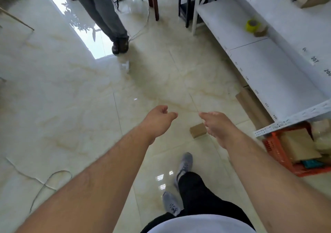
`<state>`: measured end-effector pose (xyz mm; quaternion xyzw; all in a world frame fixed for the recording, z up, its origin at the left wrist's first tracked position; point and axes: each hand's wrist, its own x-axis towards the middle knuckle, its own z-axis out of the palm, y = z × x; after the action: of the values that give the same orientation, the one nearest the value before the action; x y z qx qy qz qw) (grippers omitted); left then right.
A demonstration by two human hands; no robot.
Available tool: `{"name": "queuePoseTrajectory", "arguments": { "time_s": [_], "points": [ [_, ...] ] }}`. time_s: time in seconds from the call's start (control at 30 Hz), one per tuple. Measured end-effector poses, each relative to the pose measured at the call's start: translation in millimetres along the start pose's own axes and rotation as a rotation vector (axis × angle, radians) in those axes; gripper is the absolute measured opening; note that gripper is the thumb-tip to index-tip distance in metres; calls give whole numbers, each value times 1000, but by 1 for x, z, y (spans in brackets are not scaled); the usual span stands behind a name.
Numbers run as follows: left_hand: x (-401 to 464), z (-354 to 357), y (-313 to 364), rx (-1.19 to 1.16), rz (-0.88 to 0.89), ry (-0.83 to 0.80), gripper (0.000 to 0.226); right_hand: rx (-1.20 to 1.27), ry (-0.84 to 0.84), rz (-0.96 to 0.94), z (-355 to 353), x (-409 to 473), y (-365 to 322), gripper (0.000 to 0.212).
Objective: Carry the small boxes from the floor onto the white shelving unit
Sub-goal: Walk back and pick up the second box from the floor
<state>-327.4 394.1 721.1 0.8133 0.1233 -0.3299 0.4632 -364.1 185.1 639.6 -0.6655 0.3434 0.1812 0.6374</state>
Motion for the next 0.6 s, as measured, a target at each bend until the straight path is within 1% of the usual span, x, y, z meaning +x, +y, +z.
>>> {"name": "queuePoseTrajectory", "arguments": {
  "time_s": [0.1, 0.17, 0.23, 0.33, 0.37, 0.5, 0.6],
  "points": [
    [38, -9, 30, 69, -3, -5, 69, 18, 45, 13, -3, 36, -22, 26],
    [61, -13, 54, 116, -3, -19, 71, 66, 51, 37, -8, 57, -39, 30],
    [82, -16, 75, 143, 3, -40, 72, 126, 77, 41, -13, 73, -53, 39],
    [108, -19, 106, 186, 34, -83, 73, 168, 127, 53, -21, 90, -73, 63],
    [117, -20, 115, 199, 42, -100, 73, 188, 148, 50, -24, 94, -78, 66],
    [156, -23, 145, 266, 80, -177, 73, 240, 214, 63, -27, 111, -94, 67],
    [193, -30, 166, 314, 110, -248, 74, 297, 293, 78, -26, 126, -105, 65]
  ]
}}
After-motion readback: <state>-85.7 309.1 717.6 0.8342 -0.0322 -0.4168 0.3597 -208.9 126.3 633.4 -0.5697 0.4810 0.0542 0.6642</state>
